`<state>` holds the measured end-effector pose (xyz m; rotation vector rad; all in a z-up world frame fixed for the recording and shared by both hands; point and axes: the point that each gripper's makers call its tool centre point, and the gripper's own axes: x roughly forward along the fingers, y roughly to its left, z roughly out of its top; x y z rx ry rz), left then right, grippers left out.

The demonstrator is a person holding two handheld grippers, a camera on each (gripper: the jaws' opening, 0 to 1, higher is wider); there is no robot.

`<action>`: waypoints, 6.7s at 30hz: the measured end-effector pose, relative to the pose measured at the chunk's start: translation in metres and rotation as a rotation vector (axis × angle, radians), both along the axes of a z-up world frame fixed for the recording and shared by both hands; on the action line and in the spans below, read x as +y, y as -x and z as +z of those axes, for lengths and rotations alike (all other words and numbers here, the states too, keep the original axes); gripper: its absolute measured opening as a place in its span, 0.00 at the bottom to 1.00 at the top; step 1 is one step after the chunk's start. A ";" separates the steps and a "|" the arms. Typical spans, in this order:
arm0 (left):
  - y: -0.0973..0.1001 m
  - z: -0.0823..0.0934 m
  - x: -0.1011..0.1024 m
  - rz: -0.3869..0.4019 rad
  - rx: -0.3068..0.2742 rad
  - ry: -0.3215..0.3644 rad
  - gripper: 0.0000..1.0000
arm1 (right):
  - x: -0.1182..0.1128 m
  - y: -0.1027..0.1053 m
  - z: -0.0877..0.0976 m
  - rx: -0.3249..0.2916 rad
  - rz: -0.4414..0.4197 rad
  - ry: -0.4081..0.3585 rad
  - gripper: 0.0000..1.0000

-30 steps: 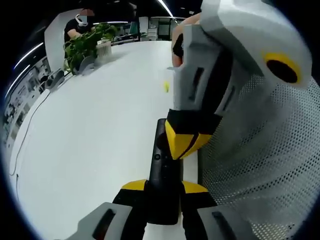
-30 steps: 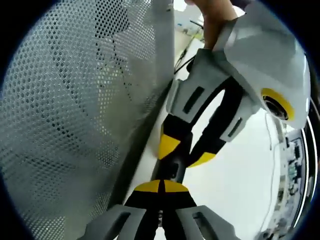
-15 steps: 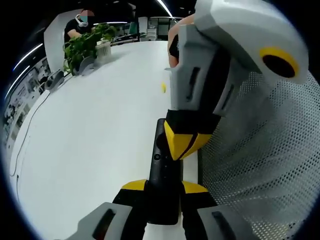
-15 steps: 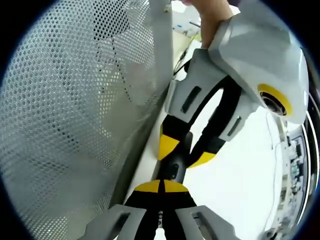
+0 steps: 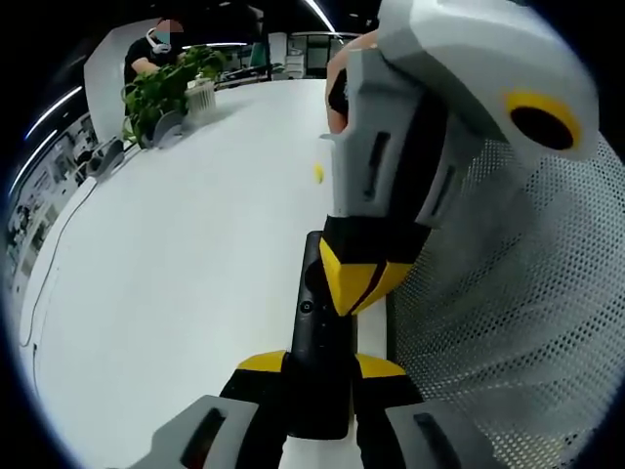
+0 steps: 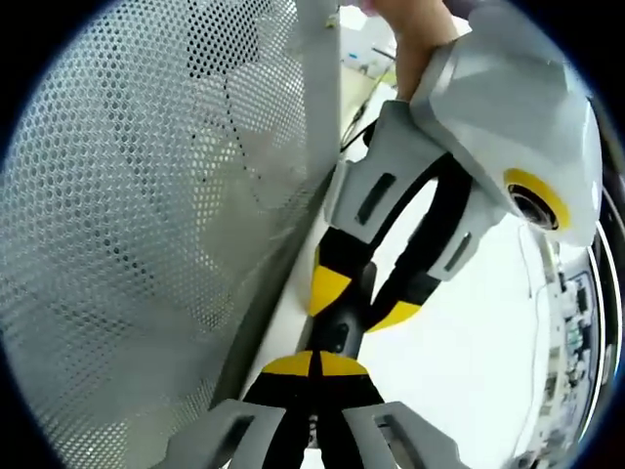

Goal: Press the specified remote control buttons in sequence, fully releasing each button before pressing the next.

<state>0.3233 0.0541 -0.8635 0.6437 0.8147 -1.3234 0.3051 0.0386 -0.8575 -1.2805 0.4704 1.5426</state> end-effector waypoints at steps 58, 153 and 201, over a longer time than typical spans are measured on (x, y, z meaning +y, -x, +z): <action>0.000 0.000 -0.001 -0.005 -0.005 0.044 0.25 | -0.001 -0.020 0.006 0.377 -0.507 -0.106 0.00; -0.001 0.002 -0.002 0.059 0.046 0.103 0.24 | 0.015 -0.021 0.002 0.260 -0.479 -0.062 0.00; -0.002 0.002 -0.002 0.074 0.042 0.106 0.25 | 0.019 -0.019 0.002 0.285 -0.543 -0.051 0.00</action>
